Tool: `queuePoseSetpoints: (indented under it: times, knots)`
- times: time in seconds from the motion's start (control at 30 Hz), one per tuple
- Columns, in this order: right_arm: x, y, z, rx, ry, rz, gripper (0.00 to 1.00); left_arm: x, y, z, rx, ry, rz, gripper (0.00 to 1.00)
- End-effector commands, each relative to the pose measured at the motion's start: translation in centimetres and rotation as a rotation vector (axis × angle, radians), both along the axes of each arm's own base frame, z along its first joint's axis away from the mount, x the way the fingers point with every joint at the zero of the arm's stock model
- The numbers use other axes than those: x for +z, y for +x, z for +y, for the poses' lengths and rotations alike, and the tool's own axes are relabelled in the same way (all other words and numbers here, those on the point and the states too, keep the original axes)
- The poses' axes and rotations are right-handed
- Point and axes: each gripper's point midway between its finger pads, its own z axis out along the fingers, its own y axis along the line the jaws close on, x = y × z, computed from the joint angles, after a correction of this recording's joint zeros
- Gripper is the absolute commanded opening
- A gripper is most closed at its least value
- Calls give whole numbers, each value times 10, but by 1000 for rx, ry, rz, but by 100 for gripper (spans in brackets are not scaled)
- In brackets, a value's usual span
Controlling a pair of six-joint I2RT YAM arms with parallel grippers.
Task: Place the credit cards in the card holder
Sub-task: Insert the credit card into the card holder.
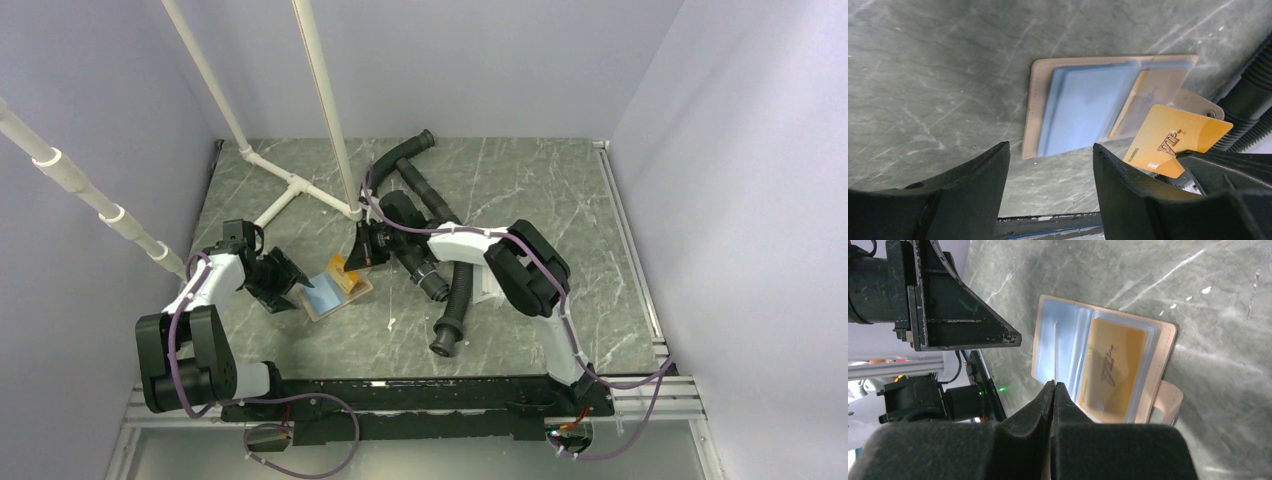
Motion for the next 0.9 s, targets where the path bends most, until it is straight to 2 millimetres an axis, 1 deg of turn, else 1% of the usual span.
queuePoseSetpoints:
  times: [0.0,0.13,0.27,0.4,0.5,0.57,0.87]
  knots:
    - [42,19,30,-11,173,-108,0,-7,2,11,61,53,25,67]
    - [23,24,32,-25,143,-109,0,-16,1,8,53,34,47,66]
    - [8,25,33,-30,129,-102,0,-26,-1,7,55,25,68,60]
    - [-1,21,32,-19,121,-74,0,-34,-4,9,61,34,95,58]
    - [-9,14,29,3,90,-34,0,-36,-4,9,66,37,96,58]
    - [-11,9,26,14,76,-14,0,-37,-5,10,68,39,99,57]
    - [-25,0,22,39,20,58,0,-37,-5,11,66,46,92,56]
